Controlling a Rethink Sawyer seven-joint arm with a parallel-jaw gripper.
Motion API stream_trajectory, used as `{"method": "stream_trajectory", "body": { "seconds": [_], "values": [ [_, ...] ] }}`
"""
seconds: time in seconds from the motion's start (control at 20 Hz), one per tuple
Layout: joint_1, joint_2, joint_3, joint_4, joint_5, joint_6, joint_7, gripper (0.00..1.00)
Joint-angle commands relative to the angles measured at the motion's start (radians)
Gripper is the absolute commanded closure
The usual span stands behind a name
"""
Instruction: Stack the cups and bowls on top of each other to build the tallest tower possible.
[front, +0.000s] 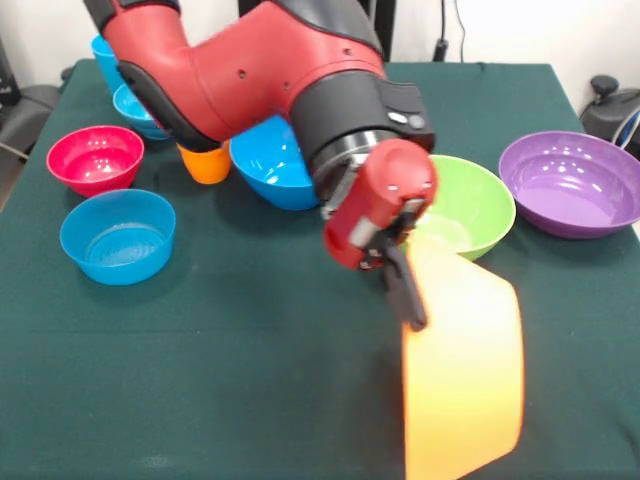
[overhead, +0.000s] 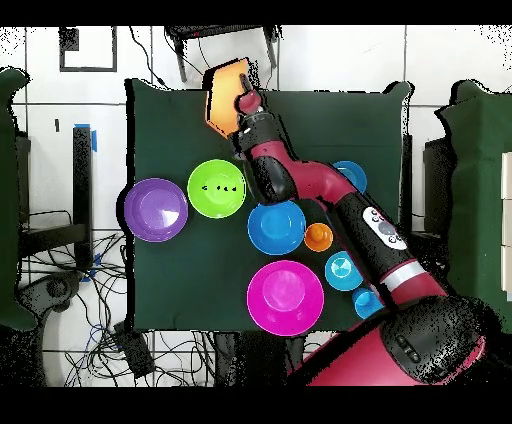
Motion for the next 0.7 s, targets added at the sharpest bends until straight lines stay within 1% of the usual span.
{"method": "stream_trajectory", "body": {
  "seconds": [0.05, 0.2, 0.4, 0.55, 0.7],
  "values": [
    [-0.064, 0.095, -0.095, 0.008, -0.149, 0.305, -0.075, 1.00],
    [-0.133, 0.150, -0.025, -0.008, -0.203, 0.369, -0.118, 1.00],
    [-0.203, 0.217, 0.054, -0.032, -0.262, 0.450, -0.186, 1.00],
    [-0.263, 0.293, 0.121, -0.052, -0.299, 0.524, -0.276, 1.00],
    [-0.309, 0.350, 0.161, -0.067, -0.335, 0.564, -0.343, 1.00]
  ]
}}
